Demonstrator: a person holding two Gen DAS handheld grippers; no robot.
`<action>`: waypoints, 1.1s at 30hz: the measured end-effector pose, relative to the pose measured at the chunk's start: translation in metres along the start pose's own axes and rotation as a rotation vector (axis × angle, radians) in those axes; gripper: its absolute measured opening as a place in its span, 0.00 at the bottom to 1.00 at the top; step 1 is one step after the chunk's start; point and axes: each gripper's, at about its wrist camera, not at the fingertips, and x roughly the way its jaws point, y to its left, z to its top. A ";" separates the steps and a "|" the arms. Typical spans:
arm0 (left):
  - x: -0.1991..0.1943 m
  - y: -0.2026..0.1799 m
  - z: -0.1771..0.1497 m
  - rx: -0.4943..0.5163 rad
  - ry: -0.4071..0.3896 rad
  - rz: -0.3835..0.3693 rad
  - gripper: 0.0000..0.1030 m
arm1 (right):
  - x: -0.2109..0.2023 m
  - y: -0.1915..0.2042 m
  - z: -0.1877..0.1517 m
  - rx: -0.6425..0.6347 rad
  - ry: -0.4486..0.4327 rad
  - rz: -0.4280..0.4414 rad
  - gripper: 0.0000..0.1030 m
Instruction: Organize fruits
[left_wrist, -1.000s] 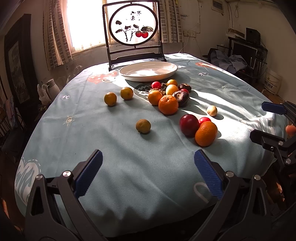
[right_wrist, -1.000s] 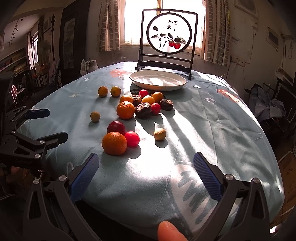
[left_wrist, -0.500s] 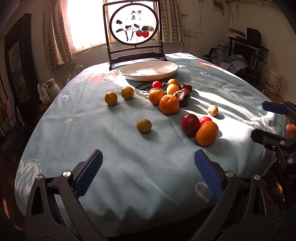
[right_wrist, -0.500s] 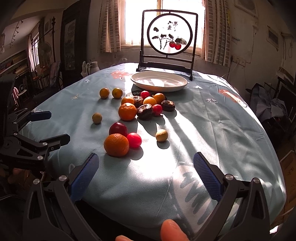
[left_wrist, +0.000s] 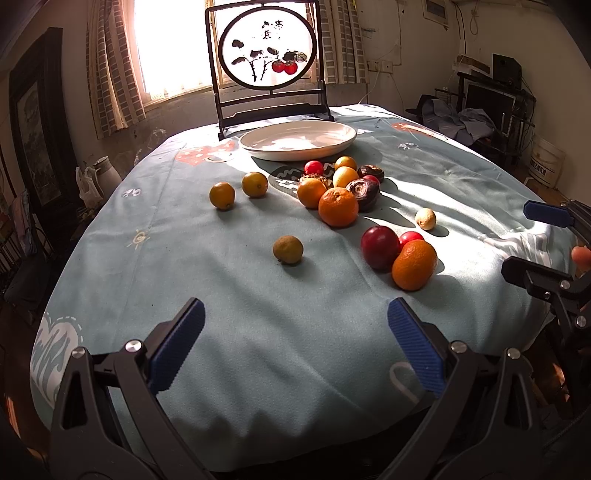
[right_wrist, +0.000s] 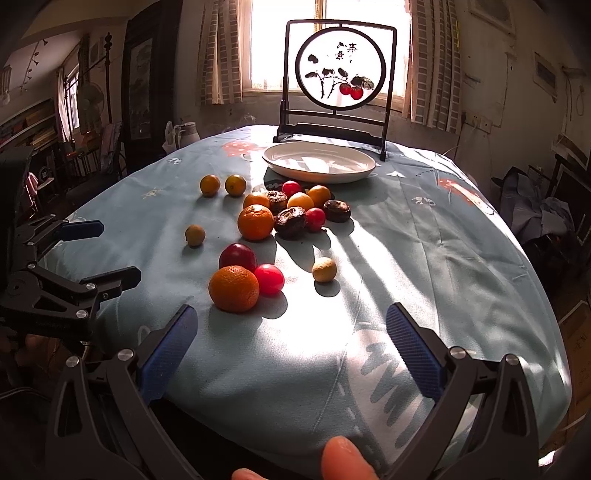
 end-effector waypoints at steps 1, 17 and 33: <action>0.000 0.000 0.000 0.000 0.000 0.000 0.98 | 0.000 0.000 0.000 -0.001 -0.001 0.000 0.99; 0.002 0.005 -0.004 -0.003 0.005 0.002 0.98 | -0.012 0.003 0.001 0.034 -0.136 0.038 0.99; 0.017 0.020 -0.010 -0.035 0.043 0.018 0.98 | 0.025 0.020 -0.007 -0.055 -0.042 0.000 0.95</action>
